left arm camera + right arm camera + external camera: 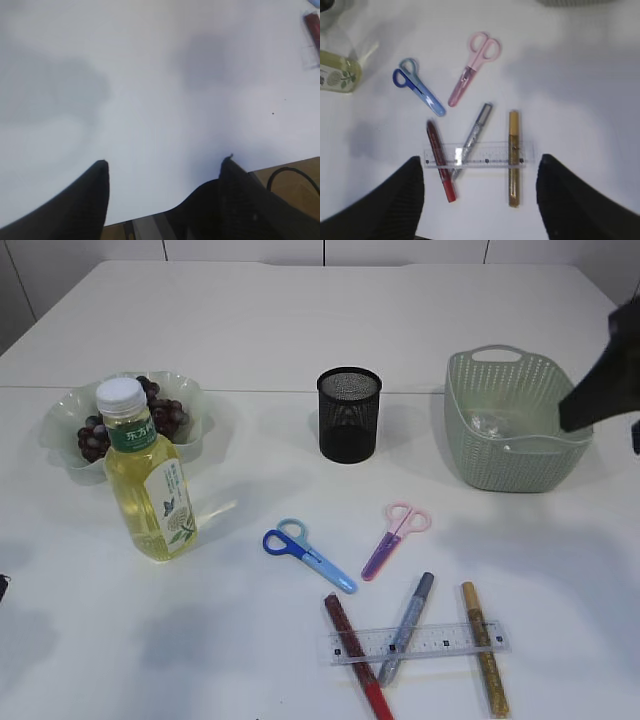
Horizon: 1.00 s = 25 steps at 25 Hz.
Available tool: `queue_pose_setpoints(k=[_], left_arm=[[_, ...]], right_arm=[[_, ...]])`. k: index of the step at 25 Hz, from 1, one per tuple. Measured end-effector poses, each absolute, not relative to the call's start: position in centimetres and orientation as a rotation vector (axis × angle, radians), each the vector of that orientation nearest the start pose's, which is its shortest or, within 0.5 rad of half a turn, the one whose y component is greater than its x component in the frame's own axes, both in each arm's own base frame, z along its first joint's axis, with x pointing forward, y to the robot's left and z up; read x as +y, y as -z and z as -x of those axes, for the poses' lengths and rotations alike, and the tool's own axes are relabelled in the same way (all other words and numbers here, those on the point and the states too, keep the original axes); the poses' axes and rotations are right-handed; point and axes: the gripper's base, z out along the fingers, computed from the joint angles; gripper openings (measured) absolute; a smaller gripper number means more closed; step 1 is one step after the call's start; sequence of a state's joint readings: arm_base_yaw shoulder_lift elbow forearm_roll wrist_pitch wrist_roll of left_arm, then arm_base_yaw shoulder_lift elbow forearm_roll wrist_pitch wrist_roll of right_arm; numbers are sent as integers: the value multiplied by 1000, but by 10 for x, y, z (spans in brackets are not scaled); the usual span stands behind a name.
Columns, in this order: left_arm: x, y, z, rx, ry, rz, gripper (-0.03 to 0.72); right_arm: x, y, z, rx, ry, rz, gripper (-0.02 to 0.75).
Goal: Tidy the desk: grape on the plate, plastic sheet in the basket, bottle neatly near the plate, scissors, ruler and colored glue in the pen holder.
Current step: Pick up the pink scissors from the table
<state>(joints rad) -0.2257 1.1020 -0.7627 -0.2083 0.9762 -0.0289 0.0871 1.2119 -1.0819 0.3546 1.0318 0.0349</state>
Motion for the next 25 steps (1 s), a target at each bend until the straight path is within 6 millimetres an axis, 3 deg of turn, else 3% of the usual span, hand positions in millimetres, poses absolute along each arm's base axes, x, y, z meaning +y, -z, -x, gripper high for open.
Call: queue_pose_setpoints(k=[6,15,20,25], left_arm=[[-58,-267,-178,2802,350,-148,498],[-58,-267,-178,2802,353,-146,498],[-58,-267,-177,2812,353,-148,498],[-58,-267,-177,2813,353,-149,497]], right_arm=[[89,-333,-251,2664,-498,-1,532],[156,-300,-323,2729,-421,-54,532],[175,-270,-358,2775,-380,-256,536],[179,-233,-367,2880,-317,-521,533]])
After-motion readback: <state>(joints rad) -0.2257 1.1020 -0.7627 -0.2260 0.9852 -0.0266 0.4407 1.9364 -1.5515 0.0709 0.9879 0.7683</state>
